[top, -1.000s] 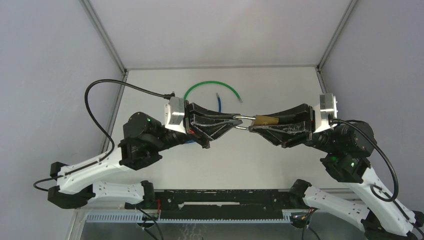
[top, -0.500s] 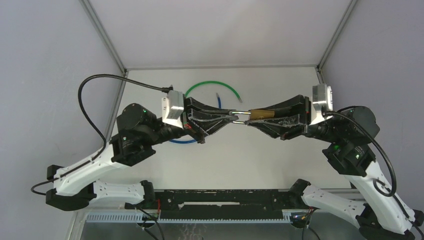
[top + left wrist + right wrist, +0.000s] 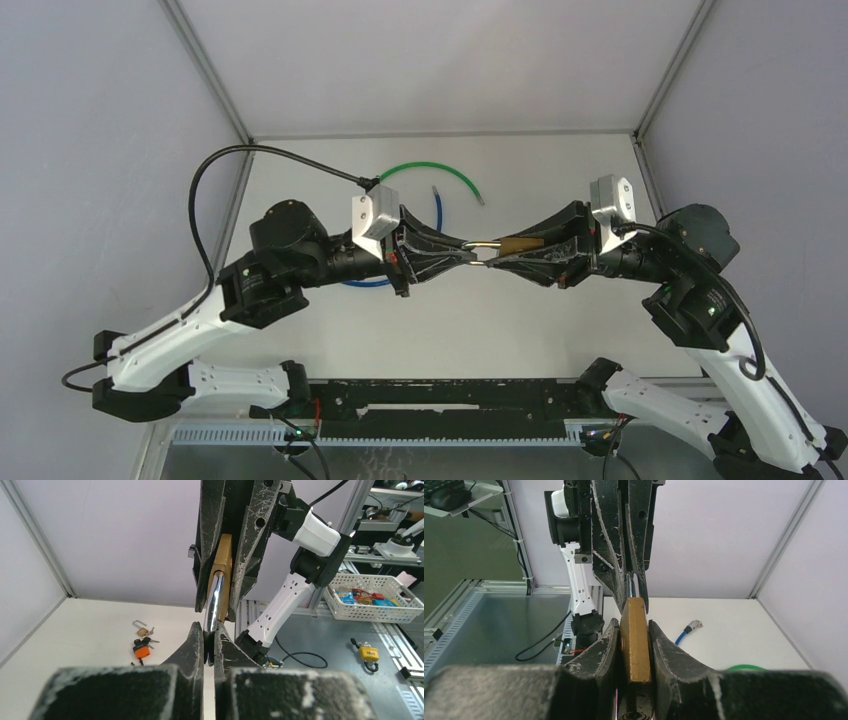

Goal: Lock with the key
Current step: Lock the lock.

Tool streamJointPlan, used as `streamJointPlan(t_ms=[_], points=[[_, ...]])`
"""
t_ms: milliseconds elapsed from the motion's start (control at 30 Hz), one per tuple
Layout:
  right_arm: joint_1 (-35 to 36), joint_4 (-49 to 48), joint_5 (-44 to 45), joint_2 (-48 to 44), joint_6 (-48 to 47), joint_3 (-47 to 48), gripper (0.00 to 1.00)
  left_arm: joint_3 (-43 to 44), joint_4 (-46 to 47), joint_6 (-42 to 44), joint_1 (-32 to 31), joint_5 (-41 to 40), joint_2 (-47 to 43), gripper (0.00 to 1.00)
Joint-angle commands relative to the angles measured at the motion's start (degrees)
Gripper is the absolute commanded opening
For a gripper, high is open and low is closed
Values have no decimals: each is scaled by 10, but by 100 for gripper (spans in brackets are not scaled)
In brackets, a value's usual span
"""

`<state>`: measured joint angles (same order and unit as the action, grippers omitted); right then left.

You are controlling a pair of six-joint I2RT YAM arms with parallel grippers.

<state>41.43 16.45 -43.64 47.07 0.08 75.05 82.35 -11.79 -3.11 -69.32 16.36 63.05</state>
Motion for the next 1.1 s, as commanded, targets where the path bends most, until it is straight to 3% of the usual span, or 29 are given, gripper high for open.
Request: streamJointPlan(t_ms=[0, 167, 400, 567, 833, 1067], points=[[8, -93, 83, 84, -27, -19, 0, -31, 21, -82, -64, 92, 106, 0], [4, -122, 85, 74, -7, -41, 0, -35, 65, -91, -72, 78, 106, 0], [-49, -239, 30, 38, 147, -48, 0, -116, 177, -131, -44, 89, 79, 0], [-49, -285, 34, 30, 205, -47, 0, -131, 197, -128, -42, 105, 73, 0], [-48, -223, 40, 40, 155, -27, 0, -141, 158, -150, -30, 173, 81, 0], [-47, -102, 55, 13, 63, -14, 0, -110, 124, -120, -9, 146, 67, 0]])
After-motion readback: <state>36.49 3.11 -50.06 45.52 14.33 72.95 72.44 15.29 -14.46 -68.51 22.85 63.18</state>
